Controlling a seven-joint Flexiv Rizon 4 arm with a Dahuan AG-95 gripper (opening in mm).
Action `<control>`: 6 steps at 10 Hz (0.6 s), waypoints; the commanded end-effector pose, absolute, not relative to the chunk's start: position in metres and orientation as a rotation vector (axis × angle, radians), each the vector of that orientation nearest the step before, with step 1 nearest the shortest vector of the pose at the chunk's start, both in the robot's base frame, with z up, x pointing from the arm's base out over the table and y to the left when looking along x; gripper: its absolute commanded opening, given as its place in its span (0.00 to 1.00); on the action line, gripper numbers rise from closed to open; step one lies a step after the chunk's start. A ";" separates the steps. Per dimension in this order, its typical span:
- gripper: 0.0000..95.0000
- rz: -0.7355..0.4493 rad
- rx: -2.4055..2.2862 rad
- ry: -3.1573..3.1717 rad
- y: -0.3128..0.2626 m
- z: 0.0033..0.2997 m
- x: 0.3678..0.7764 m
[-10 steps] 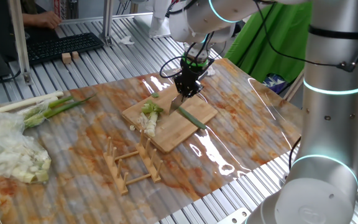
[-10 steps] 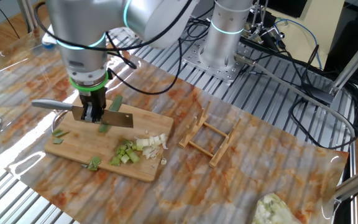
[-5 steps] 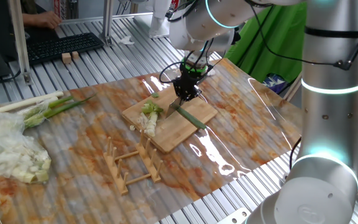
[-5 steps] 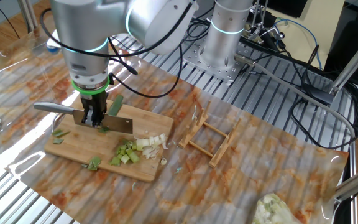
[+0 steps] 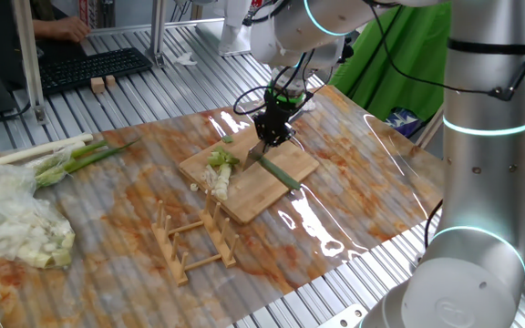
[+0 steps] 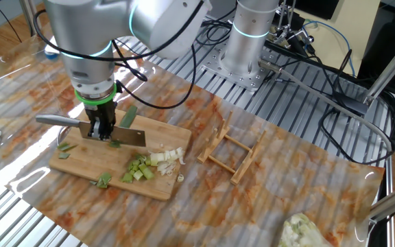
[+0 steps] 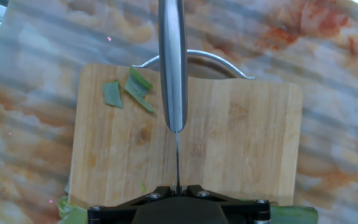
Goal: Chop the scallions
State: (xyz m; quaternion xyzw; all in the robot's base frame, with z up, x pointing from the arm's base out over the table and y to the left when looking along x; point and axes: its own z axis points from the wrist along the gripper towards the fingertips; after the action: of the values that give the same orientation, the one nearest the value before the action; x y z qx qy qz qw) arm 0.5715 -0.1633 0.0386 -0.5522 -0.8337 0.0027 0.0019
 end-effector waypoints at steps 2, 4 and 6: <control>0.00 0.056 -1.731 -2.619 -0.163 0.059 0.563; 0.00 0.057 -1.724 -2.616 -0.164 0.066 0.560; 0.00 0.050 -1.721 -2.616 -0.165 0.069 0.555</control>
State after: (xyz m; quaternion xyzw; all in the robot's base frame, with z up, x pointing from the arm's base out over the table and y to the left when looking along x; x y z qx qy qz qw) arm 0.5539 -0.1654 0.0672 -0.5496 -0.8353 0.0147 0.0060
